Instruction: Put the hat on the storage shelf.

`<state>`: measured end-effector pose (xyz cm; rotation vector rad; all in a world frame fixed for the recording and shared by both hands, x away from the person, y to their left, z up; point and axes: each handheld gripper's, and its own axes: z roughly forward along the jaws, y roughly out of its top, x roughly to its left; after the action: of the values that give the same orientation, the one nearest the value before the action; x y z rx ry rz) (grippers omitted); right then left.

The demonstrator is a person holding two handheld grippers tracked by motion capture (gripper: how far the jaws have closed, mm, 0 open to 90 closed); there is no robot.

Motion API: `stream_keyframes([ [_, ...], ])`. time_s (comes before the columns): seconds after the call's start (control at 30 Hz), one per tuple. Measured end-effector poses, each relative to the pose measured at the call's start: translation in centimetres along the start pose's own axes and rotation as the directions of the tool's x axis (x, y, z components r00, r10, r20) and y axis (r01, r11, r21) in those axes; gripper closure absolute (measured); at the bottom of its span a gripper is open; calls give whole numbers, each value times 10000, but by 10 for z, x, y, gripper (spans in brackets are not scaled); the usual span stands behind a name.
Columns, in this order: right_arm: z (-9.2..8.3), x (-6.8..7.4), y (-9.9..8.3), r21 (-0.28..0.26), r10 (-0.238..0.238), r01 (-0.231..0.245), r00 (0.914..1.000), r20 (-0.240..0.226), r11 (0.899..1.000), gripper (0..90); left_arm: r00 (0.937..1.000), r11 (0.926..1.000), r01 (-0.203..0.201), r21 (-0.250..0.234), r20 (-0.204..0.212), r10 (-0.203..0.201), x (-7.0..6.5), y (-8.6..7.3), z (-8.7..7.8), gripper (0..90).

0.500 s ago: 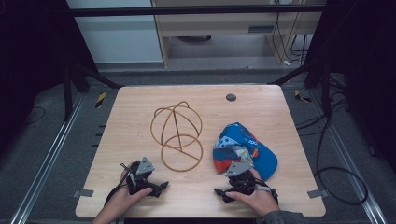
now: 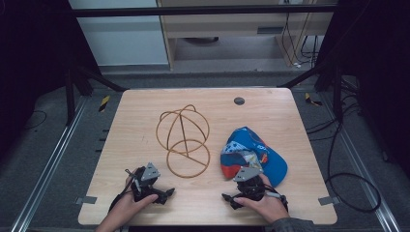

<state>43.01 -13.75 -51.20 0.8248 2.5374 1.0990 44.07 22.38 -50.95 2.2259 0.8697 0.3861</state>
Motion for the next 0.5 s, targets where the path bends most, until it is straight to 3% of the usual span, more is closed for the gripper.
stream_keyframes([
  [0.13,-4,-1,2,201,-5,3,10000,94,9998,80,10000,10000,5,-1,-3,-5,0,0,0,0],
  [0.2,-9,0,3,60,-239,238,9996,180,9997,98,10000,10000,4,-3,-4,-4,0,0,0,0],
  [0.33,-25,-1,4,-418,-98,97,10000,-8,9991,97,10000,10000,12,-8,-5,-12,0,0,0,0],
  [0.43,-40,-5,2,147,-412,405,9979,496,9991,104,10000,10000,15,-21,1,-15,0,0,0,0],
  [0.5,-52,-11,1,204,-204,189,9968,775,9996,123,10000,10000,14,-10,4,-14,0,0,0,0],
])
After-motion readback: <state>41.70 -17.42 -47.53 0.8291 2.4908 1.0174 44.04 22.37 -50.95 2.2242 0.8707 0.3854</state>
